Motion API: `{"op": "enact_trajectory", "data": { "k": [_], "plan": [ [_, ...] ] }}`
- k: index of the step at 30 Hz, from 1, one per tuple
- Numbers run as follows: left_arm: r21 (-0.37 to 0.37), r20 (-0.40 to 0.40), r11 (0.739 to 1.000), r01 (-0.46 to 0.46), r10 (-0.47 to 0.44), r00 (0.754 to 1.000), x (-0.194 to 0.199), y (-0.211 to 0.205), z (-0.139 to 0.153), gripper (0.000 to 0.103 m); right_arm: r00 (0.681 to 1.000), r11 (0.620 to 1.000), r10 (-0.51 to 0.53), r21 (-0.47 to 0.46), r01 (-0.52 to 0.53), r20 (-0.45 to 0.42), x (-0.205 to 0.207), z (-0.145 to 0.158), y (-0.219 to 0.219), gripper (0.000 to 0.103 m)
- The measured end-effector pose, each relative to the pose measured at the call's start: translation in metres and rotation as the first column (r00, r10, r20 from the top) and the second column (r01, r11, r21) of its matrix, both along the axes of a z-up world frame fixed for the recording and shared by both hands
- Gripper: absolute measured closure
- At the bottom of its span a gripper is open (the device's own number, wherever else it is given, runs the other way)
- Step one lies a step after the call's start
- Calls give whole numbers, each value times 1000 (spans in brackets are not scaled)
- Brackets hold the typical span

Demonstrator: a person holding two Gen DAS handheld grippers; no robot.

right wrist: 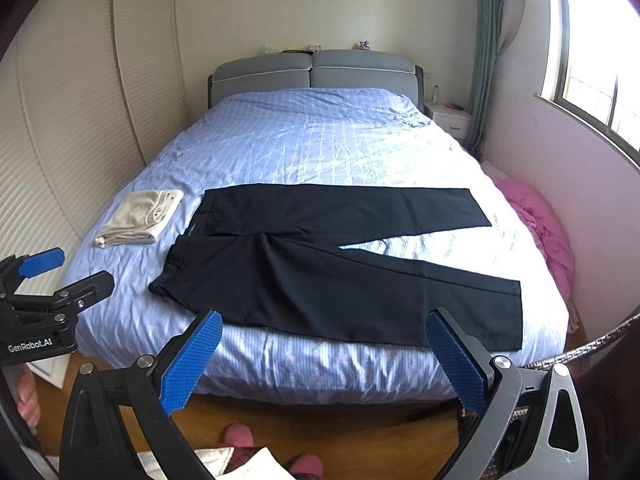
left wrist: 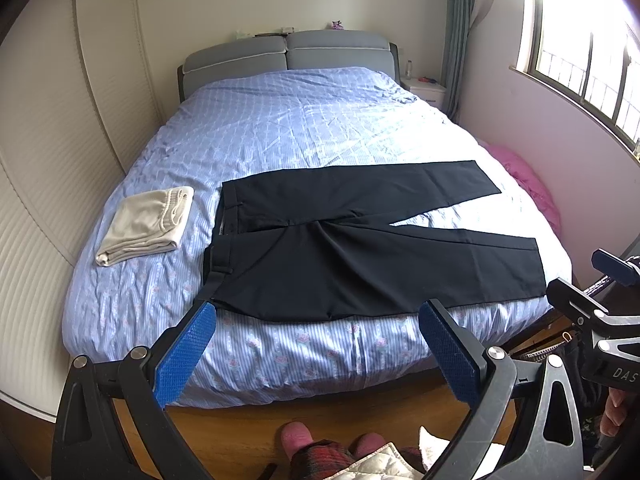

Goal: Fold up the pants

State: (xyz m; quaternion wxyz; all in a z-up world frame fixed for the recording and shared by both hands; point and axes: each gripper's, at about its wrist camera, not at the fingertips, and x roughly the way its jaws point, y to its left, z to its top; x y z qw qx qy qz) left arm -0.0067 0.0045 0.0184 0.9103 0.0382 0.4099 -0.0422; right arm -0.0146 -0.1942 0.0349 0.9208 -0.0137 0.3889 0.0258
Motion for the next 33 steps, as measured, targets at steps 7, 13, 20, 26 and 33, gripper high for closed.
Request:
{"op": "enact_trajectory", "data": {
  "k": [7,13,20,26,33],
  "plan": [
    [-6,1,1000,3,-3,1000,-1,-2,0,0,1000,1000,0,0,0,-1,0,0,1,0],
    [-6,-2,1000,1,-1,1000,-1,-4,0,0,1000,1000,1,-1,-1,-2,0,0,1,0],
    [-7,-18,1000,-6,6,1000,3,-6,-3,0,1000,1000,5,0,-5,-12,3,-3,0,0],
    [-3,-36,1000,-19,19,999,9,-5,-8,0,999,1000,12,4,-12,-30,9,-8,-1,0],
    [5,-83,999,-43,43,996,22,1,-19,0,998,1000,22,21,-21,-62,23,-19,-1,0]
  ]
}}
